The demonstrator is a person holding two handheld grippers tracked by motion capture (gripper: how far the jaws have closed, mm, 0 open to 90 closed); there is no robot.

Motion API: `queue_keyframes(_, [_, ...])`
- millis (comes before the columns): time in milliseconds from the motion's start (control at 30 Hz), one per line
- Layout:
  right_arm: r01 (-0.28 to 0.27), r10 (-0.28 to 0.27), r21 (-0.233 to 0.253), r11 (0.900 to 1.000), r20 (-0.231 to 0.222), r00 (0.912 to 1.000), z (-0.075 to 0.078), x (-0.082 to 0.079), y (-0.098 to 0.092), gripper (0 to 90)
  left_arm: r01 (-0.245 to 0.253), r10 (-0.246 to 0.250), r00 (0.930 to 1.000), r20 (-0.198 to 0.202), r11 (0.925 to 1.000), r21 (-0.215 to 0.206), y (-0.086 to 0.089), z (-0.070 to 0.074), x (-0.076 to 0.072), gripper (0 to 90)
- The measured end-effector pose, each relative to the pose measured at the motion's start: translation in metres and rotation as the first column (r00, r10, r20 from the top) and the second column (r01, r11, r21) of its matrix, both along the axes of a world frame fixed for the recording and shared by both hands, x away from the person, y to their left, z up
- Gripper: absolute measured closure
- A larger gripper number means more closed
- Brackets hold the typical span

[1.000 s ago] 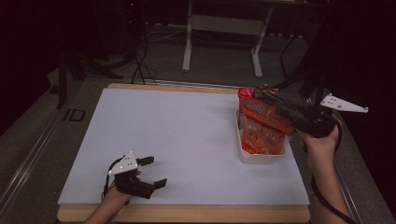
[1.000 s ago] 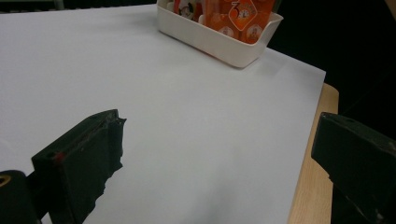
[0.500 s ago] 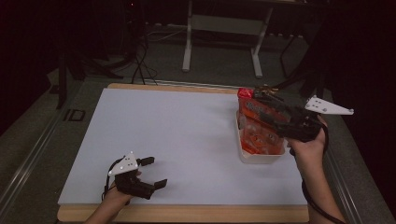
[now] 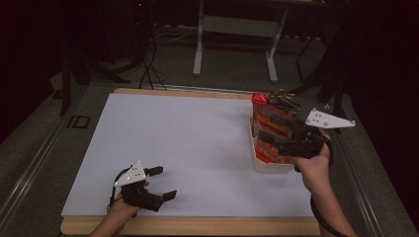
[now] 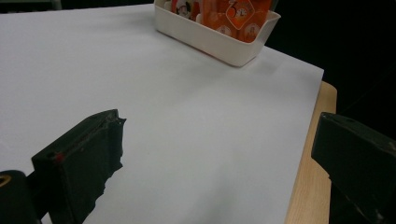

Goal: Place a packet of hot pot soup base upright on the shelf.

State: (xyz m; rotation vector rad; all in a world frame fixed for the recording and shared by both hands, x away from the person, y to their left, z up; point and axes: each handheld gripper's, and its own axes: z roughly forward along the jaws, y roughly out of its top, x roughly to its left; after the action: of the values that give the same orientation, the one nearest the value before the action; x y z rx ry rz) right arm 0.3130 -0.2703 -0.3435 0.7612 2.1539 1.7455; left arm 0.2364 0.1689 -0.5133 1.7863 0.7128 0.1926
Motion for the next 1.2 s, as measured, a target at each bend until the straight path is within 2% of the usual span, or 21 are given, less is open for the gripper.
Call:
queue_keyframes(67, [-0.018,0.018,-0.005,1.000,-0.013,0.9997,-0.006,-0.003,0.005,11.7,0.001,-0.001,1.0000,0.001,1.0000,0.000,0.000,0.000,0.000,2.4])
queue_keyframes(367, [-0.078,0.076,-0.038,0.996,-0.050,0.9959,-0.033,-0.009,0.018,11.5,0.002,-0.002,1.0000,0.006,1.0000,-0.003,0.000,0.001,-0.001,2.4])
queue_keyframes(533, [-0.074,0.070,-0.079,0.994,-0.045,0.9965,-0.051,-0.013,0.024,11.6,0.002,-0.002,1.0000,0.009,1.0000,0.000,0.000,0.002,-0.001,2.4])
queue_keyframes(800, [-0.098,0.088,-0.088,0.991,-0.110,0.9900,-0.081,-0.016,0.025,11.7,0.001,-0.001,0.9998,0.019,1.0000,0.006,0.000,0.002,-0.002,2.4])
queue_keyframes(1000, [-0.108,0.095,-0.096,0.990,-0.128,0.9871,-0.093,-0.019,0.024,11.7,0.001,-0.001,0.9998,0.020,1.0000,0.004,0.000,0.003,-0.002,2.4])
queue_keyframes(1200, [-0.113,0.094,-0.131,0.985,-0.144,0.9851,-0.108,-0.026,0.022,12.9,0.001,-0.001,0.9997,0.025,1.0000,0.005,0.000,0.003,-0.003,2.4])
